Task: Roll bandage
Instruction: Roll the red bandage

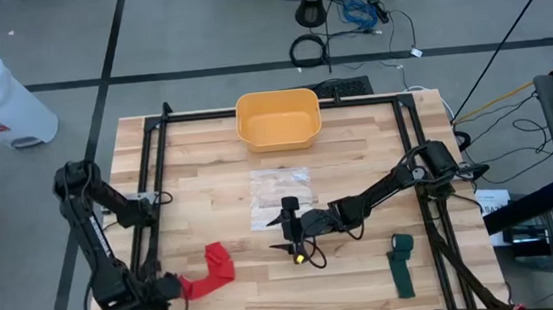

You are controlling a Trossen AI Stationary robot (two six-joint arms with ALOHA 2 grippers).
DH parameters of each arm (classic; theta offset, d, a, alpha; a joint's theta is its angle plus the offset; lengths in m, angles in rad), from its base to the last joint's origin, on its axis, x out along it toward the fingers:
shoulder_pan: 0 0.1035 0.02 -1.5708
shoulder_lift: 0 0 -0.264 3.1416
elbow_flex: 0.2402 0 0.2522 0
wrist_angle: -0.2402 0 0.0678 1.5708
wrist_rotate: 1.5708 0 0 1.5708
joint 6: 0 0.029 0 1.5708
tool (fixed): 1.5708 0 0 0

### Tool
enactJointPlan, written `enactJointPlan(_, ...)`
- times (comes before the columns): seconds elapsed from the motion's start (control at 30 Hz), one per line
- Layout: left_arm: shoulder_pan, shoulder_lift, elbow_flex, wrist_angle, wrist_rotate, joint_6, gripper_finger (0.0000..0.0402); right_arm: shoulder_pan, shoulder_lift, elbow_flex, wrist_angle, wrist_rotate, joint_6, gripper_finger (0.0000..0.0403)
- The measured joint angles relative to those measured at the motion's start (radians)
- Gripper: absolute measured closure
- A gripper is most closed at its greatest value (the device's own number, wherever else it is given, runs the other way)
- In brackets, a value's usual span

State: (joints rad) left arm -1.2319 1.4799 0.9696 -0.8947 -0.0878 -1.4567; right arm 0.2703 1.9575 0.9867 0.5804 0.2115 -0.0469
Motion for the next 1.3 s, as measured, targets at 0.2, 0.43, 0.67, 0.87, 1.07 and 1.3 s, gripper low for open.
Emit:
enactJointPlan(0.2, 0.019, 0.067, 0.000, -0.057, 0.004, 0.019, 0.0203, 0.000, 0.000, 0.000, 0.002, 0.001, -0.045, 0.0127)
enactJointPlan(0.43, 0.029, 0.173, 0.000, -0.092, 0.008, 0.052, 0.0183, 0.000, 0.000, 0.000, 0.002, 0.003, -0.054, 0.0128)
enactJointPlan(0.67, 0.027, 0.210, 0.000, -0.122, -0.052, 0.032, 0.0201, 0.000, 0.000, 0.000, -0.002, 0.004, -0.054, 0.0128)
enactJointPlan(0.87, 0.027, 0.214, 0.000, -0.111, -0.128, 0.039, 0.0278, 0.000, 0.000, 0.000, -0.007, 0.004, -0.044, 0.0128)
enactJointPlan(1.07, 0.027, 0.214, 0.000, -0.099, -0.228, 0.049, 0.0347, 0.001, 0.000, 0.000, -0.008, 0.003, -0.022, 0.0128)
enactJointPlan(1.3, 0.027, 0.214, 0.000, -0.084, -0.362, 0.050, 0.0393, 0.006, 0.000, 0.000, -0.009, 0.004, 0.004, 0.0133)
